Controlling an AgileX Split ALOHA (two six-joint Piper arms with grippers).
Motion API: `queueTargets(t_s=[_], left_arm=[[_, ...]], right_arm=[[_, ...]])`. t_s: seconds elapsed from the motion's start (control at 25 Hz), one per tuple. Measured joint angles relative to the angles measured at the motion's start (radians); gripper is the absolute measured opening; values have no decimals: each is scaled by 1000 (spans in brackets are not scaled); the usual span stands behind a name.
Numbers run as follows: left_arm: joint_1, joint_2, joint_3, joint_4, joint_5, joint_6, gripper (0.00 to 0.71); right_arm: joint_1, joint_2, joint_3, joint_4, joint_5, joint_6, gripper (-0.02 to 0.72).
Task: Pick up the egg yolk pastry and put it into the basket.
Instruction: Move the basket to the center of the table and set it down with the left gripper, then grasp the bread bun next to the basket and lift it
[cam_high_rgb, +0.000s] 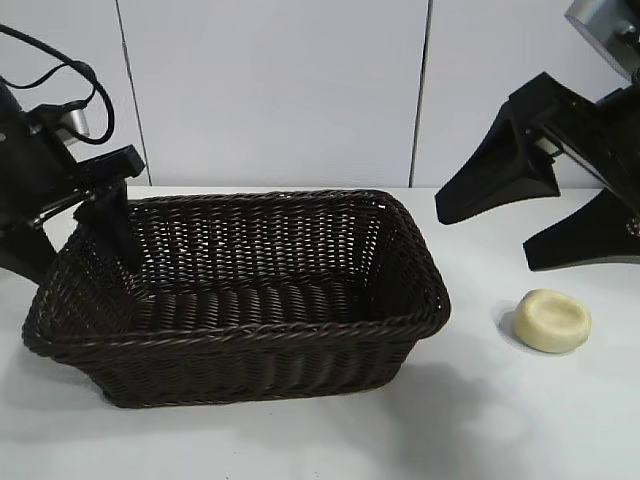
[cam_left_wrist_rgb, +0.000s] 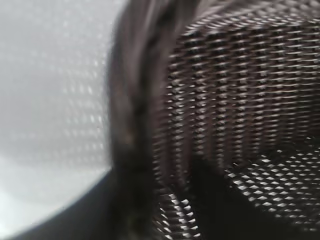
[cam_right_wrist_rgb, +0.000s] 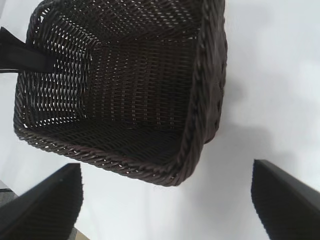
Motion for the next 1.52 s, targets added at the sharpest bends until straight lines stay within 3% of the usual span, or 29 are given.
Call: queueTargets(t_s=[0.16,0.44,0.84,0.96,1.2,1.52], left_arm=[[0,-25,-18,14,32,-1,647],[0,-146,-41,115,86,-16,658],[6,-200,-59,427,99,-168,658],[45,-200,-59,446,99,-183,658],[181,-200,-59,464,116,-187,658],[193,-245,-59,464,201,-174,658]], right_arm=[[0,0,0,0,0,0,654],[0,0,0,-1,1,0,654],[0,0,0,-1,2,0,654],[0,0,0,-1,2,0,654],[0,0,0,-1,2,0,654],[0,0,0,-1,2,0,654]])
